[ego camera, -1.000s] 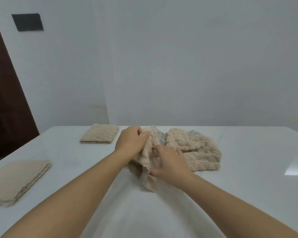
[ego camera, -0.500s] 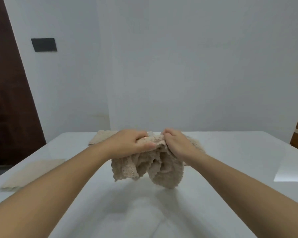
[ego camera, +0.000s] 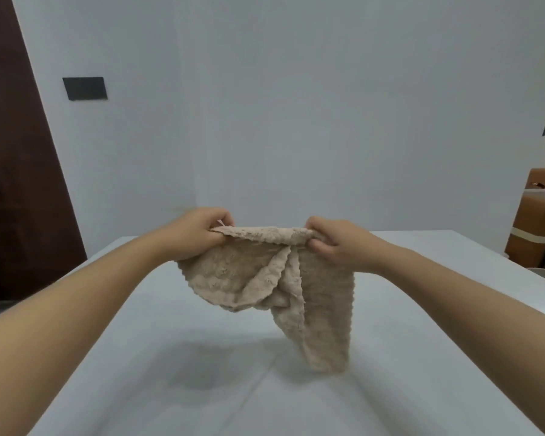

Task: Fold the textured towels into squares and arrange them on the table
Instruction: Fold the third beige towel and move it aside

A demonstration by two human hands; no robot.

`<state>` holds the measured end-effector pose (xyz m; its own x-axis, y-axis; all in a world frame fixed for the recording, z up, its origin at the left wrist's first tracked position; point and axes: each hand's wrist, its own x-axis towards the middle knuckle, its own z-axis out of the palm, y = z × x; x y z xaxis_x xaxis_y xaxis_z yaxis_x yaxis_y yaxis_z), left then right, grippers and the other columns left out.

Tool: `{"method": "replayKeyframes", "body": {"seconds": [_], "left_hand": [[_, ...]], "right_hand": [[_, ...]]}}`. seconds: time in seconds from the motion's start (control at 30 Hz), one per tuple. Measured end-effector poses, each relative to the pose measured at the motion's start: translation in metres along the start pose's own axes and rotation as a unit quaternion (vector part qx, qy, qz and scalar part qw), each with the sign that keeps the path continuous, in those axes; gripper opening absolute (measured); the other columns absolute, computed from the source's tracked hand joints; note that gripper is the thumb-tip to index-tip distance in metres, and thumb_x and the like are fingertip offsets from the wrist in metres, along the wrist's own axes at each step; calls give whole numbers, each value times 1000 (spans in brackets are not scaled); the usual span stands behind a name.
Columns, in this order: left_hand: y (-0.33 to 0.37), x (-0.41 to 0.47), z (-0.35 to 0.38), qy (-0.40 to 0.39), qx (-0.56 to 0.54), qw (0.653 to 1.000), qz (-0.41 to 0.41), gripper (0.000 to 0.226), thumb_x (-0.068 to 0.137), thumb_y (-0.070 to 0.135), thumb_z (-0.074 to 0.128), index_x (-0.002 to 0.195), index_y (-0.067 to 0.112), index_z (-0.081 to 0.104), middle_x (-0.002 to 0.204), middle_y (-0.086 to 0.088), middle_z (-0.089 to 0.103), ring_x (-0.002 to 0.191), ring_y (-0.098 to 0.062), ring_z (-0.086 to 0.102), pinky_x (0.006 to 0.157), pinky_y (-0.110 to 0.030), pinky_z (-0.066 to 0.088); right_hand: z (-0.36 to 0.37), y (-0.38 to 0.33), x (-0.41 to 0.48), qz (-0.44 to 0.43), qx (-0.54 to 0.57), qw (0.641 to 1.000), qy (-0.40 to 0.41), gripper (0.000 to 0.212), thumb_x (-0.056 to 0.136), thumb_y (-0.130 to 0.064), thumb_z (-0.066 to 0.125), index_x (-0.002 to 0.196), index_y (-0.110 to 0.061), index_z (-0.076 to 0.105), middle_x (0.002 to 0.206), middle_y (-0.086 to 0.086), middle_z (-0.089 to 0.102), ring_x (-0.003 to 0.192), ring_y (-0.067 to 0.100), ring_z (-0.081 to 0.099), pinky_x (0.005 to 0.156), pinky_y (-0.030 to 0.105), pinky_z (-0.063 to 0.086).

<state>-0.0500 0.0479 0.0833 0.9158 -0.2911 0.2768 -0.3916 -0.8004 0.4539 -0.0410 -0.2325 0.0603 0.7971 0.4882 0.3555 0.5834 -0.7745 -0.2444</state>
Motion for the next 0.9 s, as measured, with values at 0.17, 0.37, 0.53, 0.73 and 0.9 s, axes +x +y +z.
{"method": "replayKeyframes", "body": {"seconds": [0.17, 0.37, 0.53, 0.73, 0.9], "left_hand": [[2, -18, -5, 6, -59, 997, -41, 8, 92, 20, 61, 89, 20, 68, 87, 0, 68, 80, -16, 60, 65, -25, 46], [5, -39, -8, 7, -180, 978, -104, 21, 87, 30, 67, 82, 9, 65, 70, 0, 65, 58, -8, 60, 51, -19, 46], [11, -48, -17, -58, -254, 958, -123, 39, 61, 44, 77, 81, 11, 70, 73, -1, 72, 60, -7, 67, 50, -16, 50], [-10, -23, -4, -101, -173, 965, -167, 16, 89, 28, 65, 83, 13, 63, 75, 1, 64, 67, -12, 60, 59, -22, 47], [-52, 9, 79, -58, -38, 975, -210, 15, 88, 19, 60, 79, 9, 65, 73, -4, 62, 64, -17, 54, 56, -25, 46]], "right_hand": [[-16, 3, -14, 29, 74, 997, 17, 11, 99, -25, 49, 93, -27, 58, 83, -13, 58, 75, 4, 54, 64, 23, 40], [-28, 4, -28, 111, 276, 954, -31, 31, 100, -35, 48, 79, -13, 52, 65, -7, 47, 55, 7, 44, 55, 21, 35], [-41, 5, -31, 183, 387, 899, -92, 40, 99, -41, 47, 81, -6, 56, 67, 2, 52, 56, 12, 50, 51, 21, 43], [-20, 22, -23, 271, 352, 883, -151, 39, 97, -42, 51, 105, -7, 65, 93, 5, 71, 79, 18, 67, 66, 28, 55], [69, 58, -7, 276, 145, 941, -132, 39, 101, -32, 42, 69, -10, 46, 71, 8, 46, 63, 20, 45, 57, 27, 37]]}}
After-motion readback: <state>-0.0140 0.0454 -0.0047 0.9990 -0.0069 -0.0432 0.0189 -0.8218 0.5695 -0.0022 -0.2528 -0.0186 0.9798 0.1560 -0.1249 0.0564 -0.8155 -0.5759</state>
